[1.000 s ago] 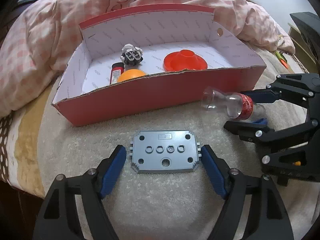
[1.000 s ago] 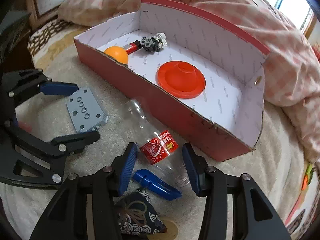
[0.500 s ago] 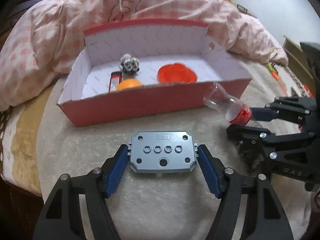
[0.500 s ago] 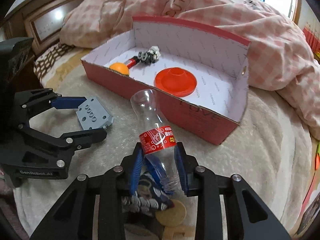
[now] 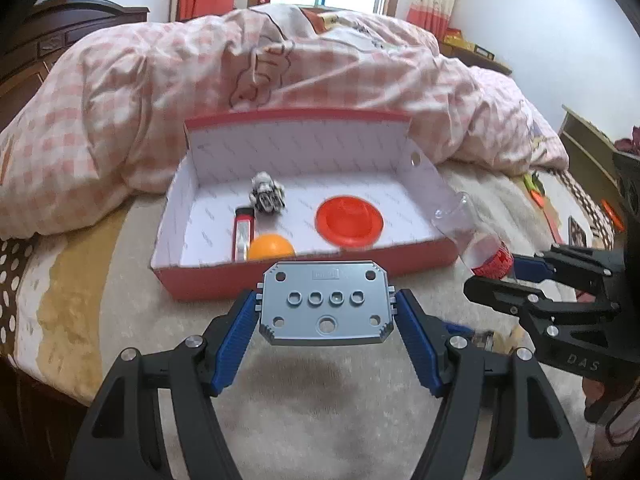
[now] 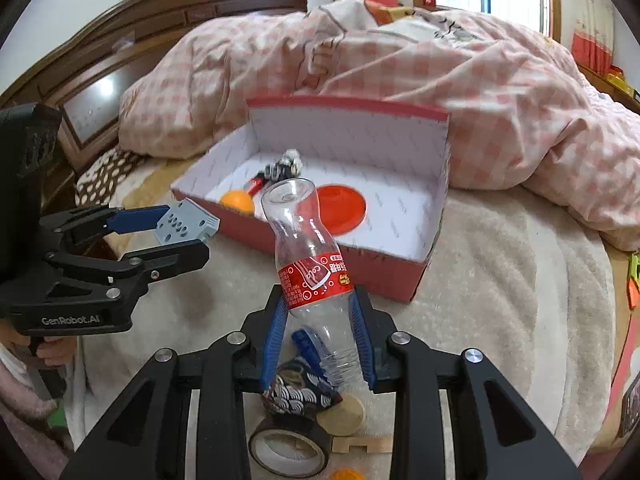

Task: Organize objects
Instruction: 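Carry the grey brick and the bottle over the shoebox with both grippers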

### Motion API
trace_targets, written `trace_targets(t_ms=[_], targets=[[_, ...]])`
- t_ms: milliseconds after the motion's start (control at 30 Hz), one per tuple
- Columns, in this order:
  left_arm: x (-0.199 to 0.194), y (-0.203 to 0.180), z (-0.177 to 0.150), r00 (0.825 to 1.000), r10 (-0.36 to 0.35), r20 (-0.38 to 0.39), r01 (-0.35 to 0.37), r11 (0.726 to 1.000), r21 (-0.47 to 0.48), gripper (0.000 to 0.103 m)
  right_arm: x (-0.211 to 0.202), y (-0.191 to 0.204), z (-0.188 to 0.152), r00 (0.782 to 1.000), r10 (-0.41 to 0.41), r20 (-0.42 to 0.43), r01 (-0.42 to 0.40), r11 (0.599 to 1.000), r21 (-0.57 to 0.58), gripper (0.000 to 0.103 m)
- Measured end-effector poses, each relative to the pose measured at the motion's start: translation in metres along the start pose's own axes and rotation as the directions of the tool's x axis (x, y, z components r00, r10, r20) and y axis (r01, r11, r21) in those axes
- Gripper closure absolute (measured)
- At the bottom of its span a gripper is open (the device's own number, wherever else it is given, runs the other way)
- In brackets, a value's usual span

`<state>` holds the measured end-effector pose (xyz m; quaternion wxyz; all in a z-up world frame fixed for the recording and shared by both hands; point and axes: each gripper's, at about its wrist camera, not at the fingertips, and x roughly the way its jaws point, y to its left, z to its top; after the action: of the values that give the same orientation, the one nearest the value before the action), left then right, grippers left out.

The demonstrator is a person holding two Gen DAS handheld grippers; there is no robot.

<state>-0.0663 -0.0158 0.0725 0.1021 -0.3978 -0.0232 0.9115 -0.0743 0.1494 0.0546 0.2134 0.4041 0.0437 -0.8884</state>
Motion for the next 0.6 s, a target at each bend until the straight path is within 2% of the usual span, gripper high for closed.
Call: trace_targets(t_ms=[300,600], targets=[[-0.003,0.002,0.024,0.998,0.015,0.060,-0.014,1.000,-0.014,0.033,-0.002,-0.004,0.020,0.999,0.000,0.035,-0.001,0.999,0.033,0.070],[0.012,0.012,0.044,0.997,0.047,0.063,-0.044,0.998,-0.048,0.033,0.009,-0.003,0.039,0.999,-0.018,0.050,0.016,0.999,0.032,0.070]])
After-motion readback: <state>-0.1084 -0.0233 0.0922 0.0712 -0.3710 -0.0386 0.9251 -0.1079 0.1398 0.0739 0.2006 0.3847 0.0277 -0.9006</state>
